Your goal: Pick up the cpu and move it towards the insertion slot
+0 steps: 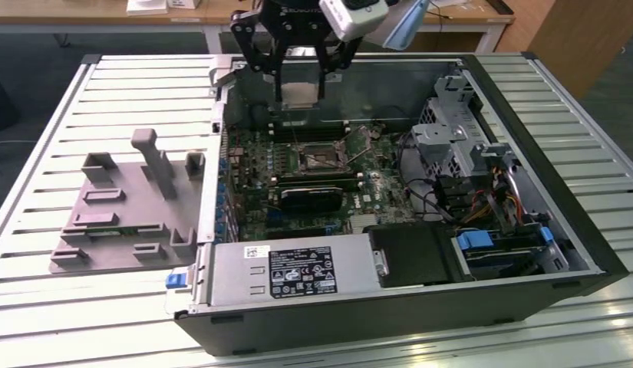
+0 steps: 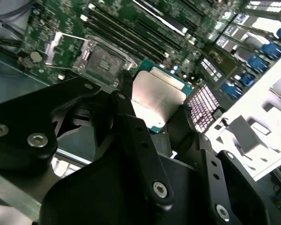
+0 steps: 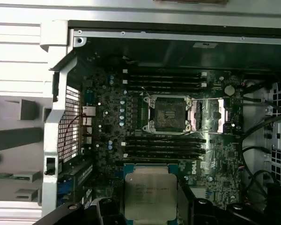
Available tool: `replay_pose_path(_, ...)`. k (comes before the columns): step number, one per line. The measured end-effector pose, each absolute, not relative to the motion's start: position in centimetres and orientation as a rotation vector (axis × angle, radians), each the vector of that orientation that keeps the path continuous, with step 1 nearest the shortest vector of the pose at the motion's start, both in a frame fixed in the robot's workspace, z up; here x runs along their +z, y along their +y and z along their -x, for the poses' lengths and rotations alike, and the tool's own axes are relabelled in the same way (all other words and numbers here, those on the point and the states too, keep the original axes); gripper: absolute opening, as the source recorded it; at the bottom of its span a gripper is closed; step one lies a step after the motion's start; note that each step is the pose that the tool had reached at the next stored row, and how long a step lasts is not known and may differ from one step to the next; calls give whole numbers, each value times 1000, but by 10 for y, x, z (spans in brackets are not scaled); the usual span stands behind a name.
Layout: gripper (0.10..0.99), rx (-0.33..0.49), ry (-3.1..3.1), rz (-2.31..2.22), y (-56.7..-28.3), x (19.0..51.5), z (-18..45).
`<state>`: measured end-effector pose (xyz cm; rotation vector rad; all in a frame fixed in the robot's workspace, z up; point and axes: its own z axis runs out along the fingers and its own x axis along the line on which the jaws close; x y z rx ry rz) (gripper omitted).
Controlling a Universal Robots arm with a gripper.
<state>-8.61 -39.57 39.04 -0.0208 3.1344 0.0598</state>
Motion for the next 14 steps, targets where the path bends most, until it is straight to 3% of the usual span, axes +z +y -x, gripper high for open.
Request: replay_pose_path(14,537,60,3135,21,-393,386,55)
